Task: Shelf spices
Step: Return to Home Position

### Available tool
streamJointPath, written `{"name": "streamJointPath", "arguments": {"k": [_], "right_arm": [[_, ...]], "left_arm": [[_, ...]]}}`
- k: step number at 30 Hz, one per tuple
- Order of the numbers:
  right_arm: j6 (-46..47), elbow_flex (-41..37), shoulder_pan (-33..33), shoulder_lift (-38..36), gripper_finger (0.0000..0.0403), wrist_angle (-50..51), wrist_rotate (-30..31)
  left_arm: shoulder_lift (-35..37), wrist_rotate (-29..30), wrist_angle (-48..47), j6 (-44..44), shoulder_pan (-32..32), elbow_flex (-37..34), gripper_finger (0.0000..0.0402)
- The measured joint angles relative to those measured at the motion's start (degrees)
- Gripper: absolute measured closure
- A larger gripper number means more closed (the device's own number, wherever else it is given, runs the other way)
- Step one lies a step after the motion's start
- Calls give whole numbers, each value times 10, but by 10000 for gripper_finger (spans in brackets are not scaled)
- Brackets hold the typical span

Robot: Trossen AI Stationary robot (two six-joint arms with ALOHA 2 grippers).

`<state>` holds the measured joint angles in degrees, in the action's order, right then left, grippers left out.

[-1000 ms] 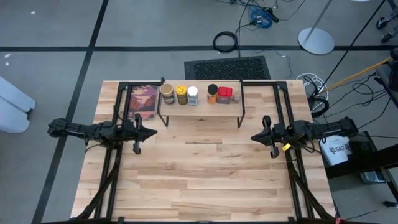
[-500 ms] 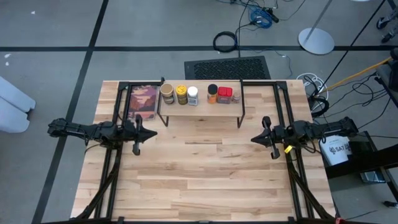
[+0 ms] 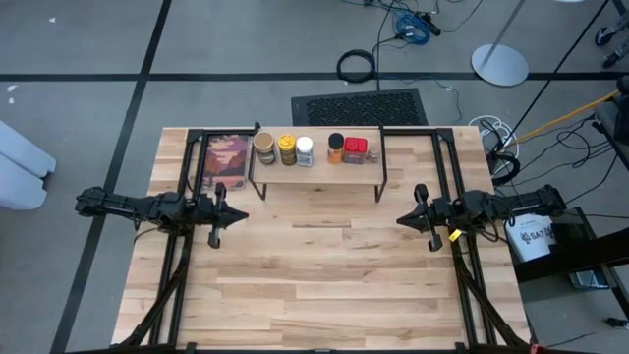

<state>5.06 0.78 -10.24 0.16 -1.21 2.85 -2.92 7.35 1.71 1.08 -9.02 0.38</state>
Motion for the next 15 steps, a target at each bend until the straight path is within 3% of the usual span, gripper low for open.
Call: {"name": "streamJointPath", "arguments": {"k": [15], "right_arm": [[0, 0, 0, 0, 403, 0, 0]], "left_arm": [[0, -14, -2, -24, 22, 0, 393]]}}
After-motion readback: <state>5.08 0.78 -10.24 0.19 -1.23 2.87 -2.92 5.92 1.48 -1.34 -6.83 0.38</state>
